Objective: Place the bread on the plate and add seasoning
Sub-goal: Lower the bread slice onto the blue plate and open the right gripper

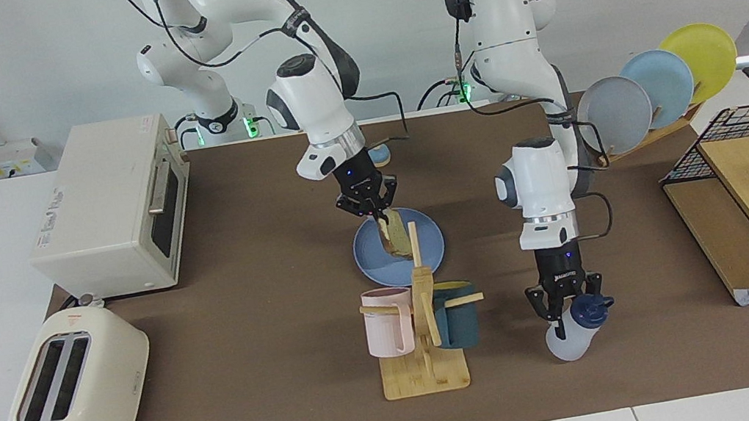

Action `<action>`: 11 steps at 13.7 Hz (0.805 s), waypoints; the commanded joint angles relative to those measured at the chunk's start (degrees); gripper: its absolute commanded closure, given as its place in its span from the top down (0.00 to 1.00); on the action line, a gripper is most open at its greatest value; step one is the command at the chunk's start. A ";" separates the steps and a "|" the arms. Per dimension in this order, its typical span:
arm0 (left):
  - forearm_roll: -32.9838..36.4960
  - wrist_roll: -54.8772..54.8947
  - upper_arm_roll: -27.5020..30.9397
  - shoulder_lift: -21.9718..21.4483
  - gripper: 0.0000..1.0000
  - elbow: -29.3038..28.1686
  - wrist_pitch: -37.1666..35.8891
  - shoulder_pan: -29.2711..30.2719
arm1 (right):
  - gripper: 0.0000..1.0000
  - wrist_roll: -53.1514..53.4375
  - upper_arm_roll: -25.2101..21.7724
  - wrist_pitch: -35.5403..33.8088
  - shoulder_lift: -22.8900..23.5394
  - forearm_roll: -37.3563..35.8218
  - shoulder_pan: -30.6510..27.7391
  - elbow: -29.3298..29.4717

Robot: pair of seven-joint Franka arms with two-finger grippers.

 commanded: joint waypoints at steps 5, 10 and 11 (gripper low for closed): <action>6.96 1.57 0.29 -3.82 0.00 3.10 -8.99 2.01 | 0.41 0.11 0.45 4.53 -2.49 0.17 -1.31 -5.93; 9.35 7.87 -0.15 -10.75 0.00 4.96 -24.63 3.96 | 1.00 0.11 0.37 1.64 -2.23 0.17 -1.57 -3.58; 9.35 10.68 -0.24 -12.51 0.00 4.87 -27.89 3.96 | 1.00 0.02 0.37 -0.12 -2.14 0.17 -2.36 -2.17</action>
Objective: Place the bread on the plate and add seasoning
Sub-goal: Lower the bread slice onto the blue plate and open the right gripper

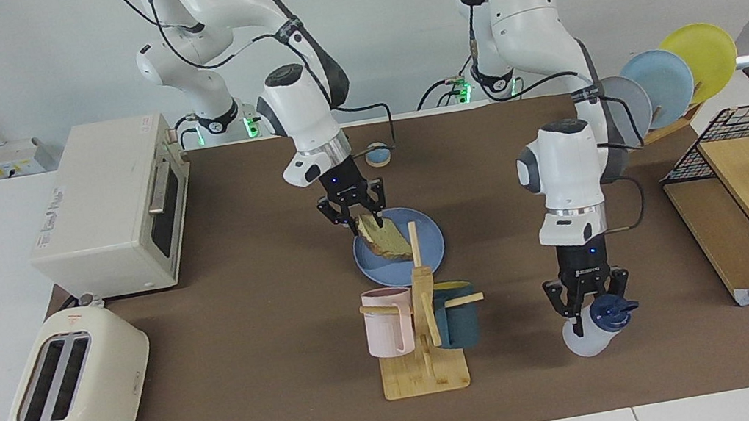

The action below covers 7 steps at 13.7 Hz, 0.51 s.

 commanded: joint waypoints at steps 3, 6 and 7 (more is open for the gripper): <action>0.58 11.21 -0.55 -9.71 0.00 -1.10 -16.73 0.11 | 1.00 -0.06 0.38 -11.62 -0.80 0.26 -2.22 9.27; 0.41 20.95 -0.55 -16.48 0.00 -1.62 -29.56 -0.15 | 1.00 -0.07 0.38 -15.77 -0.62 0.26 -2.14 13.50; 0.41 24.12 -0.55 -19.11 0.00 -1.89 -34.39 -0.42 | 1.00 -0.15 0.38 -18.47 -0.45 0.26 -2.22 15.86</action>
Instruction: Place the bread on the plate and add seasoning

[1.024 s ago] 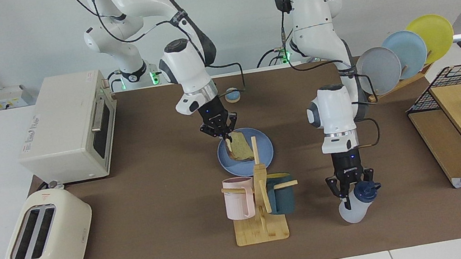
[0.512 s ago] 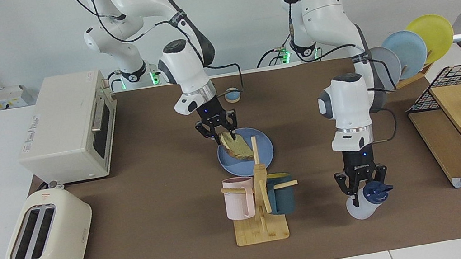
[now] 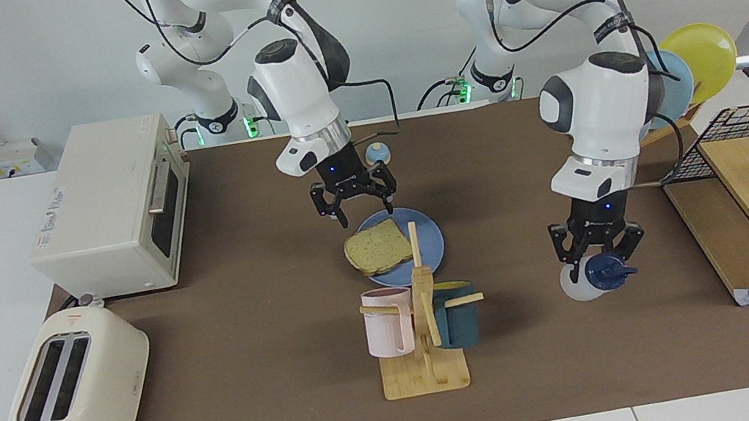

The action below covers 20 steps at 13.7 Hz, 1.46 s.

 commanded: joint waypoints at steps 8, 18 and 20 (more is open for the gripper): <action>0.41 27.20 -0.62 -20.30 0.00 -4.47 -37.02 -2.62 | 0.99 -1.11 0.36 -30.65 0.03 26.24 -8.99 18.29; 0.50 40.66 -4.92 -24.45 0.00 -8.35 -42.66 -8.96 | 1.00 17.25 0.62 -30.78 -5.70 32.43 -5.14 15.30; 0.67 40.57 -6.15 -24.71 0.00 -8.87 -42.75 -8.96 | 0.99 17.16 0.62 -30.78 -5.78 29.11 -3.03 15.22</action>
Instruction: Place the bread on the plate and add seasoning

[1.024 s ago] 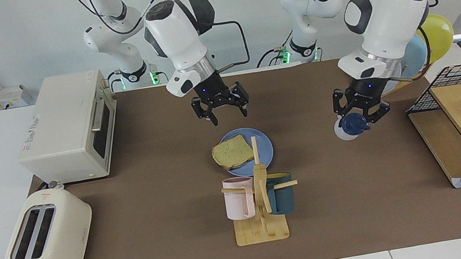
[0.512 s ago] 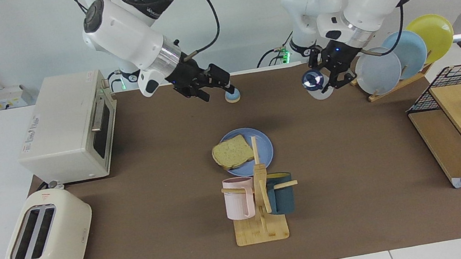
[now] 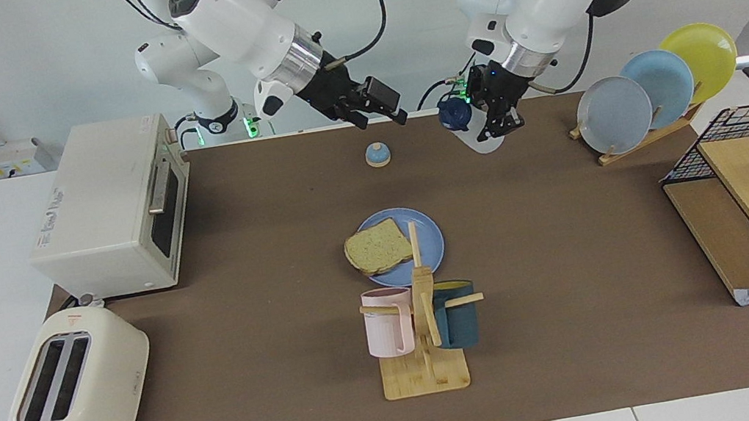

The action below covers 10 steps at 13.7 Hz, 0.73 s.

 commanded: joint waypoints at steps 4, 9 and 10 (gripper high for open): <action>0.76 0.81 -2.38 -2.96 0.00 -3.18 -0.48 -0.73 | 0.97 0.62 0.24 -0.77 -0.79 -3.59 2.27 0.18; 1.03 1.59 -3.08 -3.41 0.00 -3.98 -0.57 -0.82 | 0.90 0.27 0.33 -6.33 2.11 -8.25 2.71 8.81; 1.03 2.73 -3.17 -3.32 0.00 -3.98 -0.48 -0.82 | 0.84 0.27 0.25 -5.98 2.11 -8.25 3.84 8.89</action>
